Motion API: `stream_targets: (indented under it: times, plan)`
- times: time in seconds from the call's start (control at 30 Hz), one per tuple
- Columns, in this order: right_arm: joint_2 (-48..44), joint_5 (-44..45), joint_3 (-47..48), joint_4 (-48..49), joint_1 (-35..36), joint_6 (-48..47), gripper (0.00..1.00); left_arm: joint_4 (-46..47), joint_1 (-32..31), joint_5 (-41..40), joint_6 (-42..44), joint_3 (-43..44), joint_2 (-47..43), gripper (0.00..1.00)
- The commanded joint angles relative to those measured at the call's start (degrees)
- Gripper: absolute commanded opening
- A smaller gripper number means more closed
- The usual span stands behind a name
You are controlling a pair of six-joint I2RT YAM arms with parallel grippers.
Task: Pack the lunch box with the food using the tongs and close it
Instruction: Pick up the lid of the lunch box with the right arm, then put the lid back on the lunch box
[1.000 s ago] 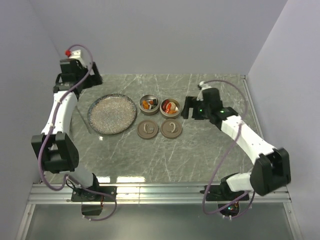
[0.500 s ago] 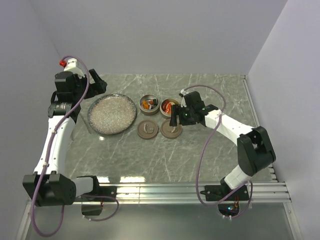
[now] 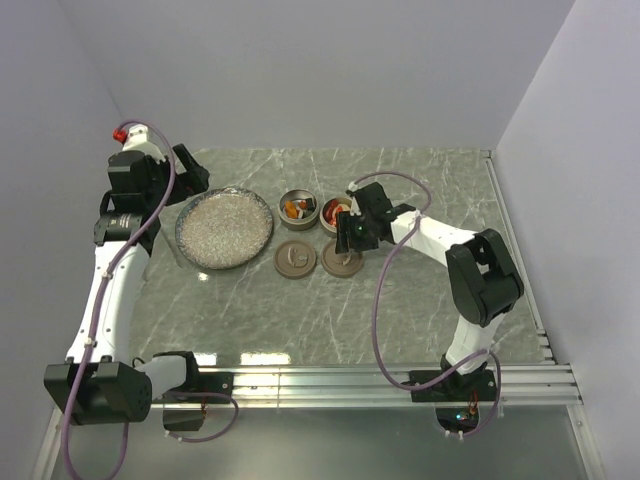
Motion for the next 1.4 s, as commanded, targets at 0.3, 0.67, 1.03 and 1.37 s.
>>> stream_targets:
  times: [0.3, 0.67, 1.03, 1.37]
  plan:
    - [2.79, -0.84, 3.33, -0.49, 1.41, -1.59, 0.44, -0.68, -0.15, -3.4, 1.67, -1.38, -2.67, 0.99]
    - [0.08, 1.18, 4.65, -3.74, 2.29, -2.38, 0.04, 0.29, -0.06, -3.49, 1.76, -3.05, -2.93, 1.0]
    - [-11.61, 5.13, 4.3, -17.52, 0.1, -4.93, 0.0, -0.15, -0.15, -5.43, 2.9, -4.11, -4.6, 0.99]
    - [-6.56, 3.29, 21.58, -24.75, -3.77, -7.21, 0.0, 0.55, -0.15, -4.02, 2.11, -4.64, -5.05, 1.0]
